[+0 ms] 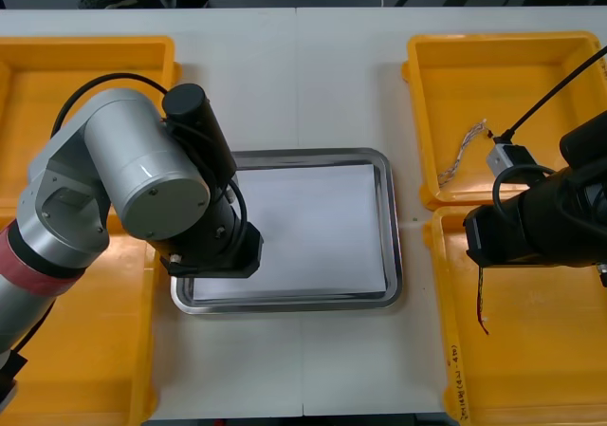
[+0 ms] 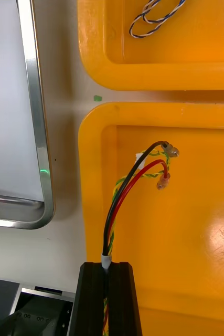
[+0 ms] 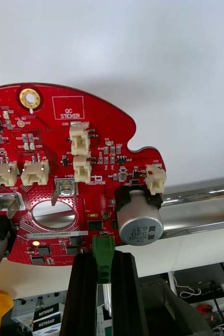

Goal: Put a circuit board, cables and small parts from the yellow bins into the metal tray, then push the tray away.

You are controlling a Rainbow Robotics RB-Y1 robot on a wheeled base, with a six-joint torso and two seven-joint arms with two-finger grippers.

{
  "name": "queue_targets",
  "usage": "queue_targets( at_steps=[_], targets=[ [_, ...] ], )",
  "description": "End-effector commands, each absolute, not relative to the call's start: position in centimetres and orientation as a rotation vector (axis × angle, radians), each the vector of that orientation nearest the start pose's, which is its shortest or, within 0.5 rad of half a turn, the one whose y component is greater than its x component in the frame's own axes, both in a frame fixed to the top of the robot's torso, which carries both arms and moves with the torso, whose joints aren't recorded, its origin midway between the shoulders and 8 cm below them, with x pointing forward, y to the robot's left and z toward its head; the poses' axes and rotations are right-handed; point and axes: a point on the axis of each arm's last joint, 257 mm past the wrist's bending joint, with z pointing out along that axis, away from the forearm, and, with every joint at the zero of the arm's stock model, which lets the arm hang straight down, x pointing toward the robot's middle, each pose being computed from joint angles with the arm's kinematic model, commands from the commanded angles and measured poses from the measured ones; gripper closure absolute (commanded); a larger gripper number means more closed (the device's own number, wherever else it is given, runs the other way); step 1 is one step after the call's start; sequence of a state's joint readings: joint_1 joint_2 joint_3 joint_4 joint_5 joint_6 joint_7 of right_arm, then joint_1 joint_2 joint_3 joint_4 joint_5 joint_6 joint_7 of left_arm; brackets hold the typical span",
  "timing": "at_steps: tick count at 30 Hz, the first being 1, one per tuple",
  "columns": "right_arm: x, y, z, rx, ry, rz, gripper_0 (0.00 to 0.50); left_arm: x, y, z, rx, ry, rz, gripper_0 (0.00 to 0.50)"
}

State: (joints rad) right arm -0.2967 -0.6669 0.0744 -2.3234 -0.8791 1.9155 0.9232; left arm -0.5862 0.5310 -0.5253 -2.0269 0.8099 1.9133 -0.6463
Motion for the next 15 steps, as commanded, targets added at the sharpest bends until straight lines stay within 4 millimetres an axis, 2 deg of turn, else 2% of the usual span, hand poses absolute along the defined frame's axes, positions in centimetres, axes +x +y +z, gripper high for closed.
queue_targets(
  at_steps=[1, 5, 11, 15],
  targets=[
    [35.7, -20.2, -18.9, -0.202, 2.734, 0.239, 0.5, 35.3, 9.6, -25.3, 0.134, 2.967, -0.135, 0.5],
    [35.7, -20.2, -18.9, -0.204, 2.733, 0.239, 0.5, 35.4, 9.2, -26.3, 0.115, 2.994, -0.126, 0.5],
    [35.8, -20.1, -18.9, -0.201, 2.731, 0.241, 0.5, 35.1, 9.9, -28.0, 0.112, 3.0, -0.046, 0.5],
    [35.8, -20.1, -18.9, -0.198, 2.729, 0.238, 0.5, 34.9, 10.0, -28.5, 0.111, 3.005, -0.04, 0.5]
  ],
)
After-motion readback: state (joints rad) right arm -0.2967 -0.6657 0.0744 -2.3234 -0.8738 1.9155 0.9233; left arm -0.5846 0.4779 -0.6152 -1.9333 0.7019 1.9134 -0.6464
